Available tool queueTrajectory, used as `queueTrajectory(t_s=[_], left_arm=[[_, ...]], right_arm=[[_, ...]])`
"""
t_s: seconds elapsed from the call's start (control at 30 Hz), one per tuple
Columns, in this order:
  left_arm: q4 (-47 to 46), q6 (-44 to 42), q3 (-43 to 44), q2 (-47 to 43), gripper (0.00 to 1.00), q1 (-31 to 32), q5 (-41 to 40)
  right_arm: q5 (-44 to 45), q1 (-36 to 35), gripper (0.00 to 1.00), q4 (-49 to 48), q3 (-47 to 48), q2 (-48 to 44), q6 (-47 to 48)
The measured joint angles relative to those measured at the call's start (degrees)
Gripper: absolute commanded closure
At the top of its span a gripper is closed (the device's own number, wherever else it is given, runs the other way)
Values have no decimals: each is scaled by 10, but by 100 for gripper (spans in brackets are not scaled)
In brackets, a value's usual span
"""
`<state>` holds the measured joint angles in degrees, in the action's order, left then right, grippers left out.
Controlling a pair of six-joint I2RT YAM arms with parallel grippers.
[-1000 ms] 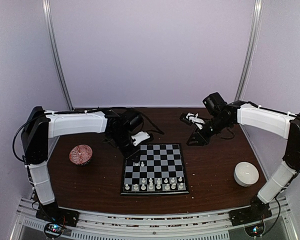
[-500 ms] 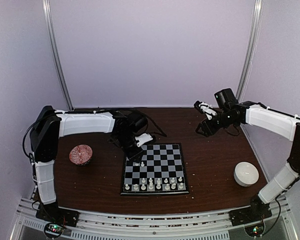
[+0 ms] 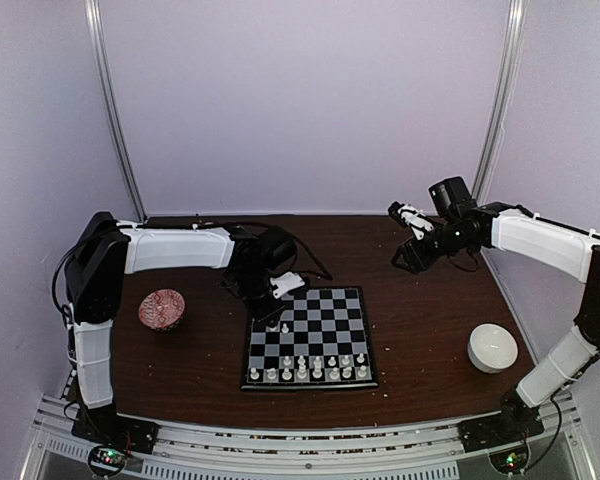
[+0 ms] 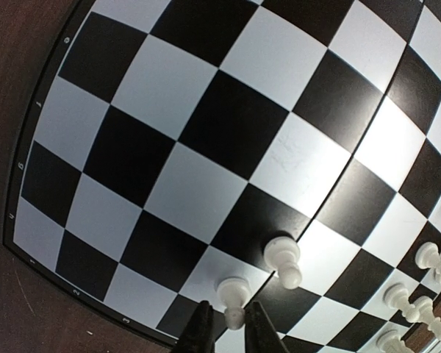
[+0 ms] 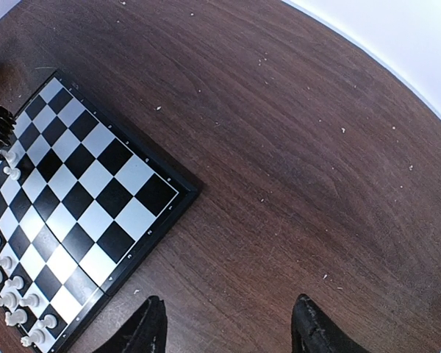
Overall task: Set up the chess pieces on the board
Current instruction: Pick up the pawn from the center of the board.
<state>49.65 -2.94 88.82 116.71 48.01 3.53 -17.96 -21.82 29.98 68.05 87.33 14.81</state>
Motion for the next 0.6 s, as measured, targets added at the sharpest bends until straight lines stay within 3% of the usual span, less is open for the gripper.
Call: queueTrajectory(t_s=[0.6], left_arm=[[0, -4, 1, 0, 100, 0, 3]], right_arm=[[-2, 0, 42, 2, 0, 1, 2]])
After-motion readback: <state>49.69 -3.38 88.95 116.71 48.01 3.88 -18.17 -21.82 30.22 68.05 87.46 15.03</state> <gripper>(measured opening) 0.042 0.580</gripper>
